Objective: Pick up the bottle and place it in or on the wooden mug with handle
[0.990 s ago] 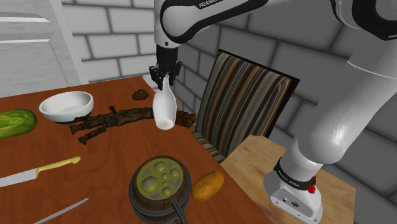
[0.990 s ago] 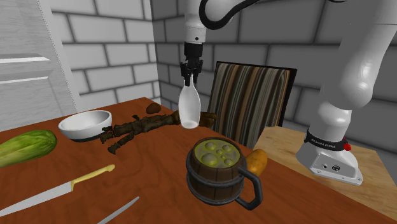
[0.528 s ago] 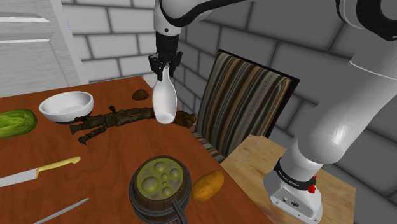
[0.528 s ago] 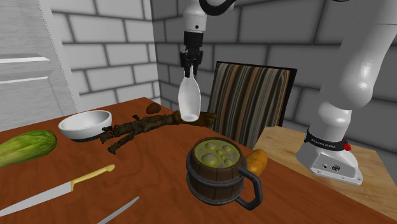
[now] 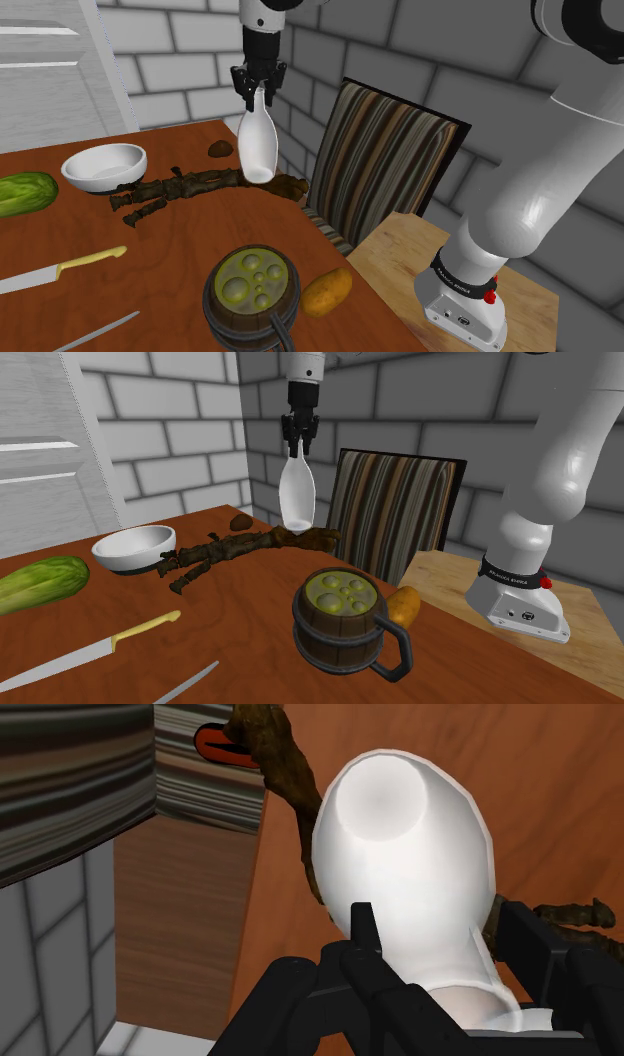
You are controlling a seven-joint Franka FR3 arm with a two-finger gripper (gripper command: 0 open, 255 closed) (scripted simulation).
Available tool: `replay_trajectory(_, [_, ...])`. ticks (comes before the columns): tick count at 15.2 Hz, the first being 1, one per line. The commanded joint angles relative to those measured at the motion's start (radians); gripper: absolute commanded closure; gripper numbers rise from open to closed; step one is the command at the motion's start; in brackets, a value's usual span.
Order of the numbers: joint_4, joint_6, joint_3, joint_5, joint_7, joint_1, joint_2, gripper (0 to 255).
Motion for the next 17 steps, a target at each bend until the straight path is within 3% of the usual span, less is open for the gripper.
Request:
replay_trajectory(1, [0.03,-0.028,0.0,0.0,-0.001,0.0,0.002,255])
replay_trajectory(17, [0.254,-0.241,0.011,-0.005,0.014,0.009,0.014,255])
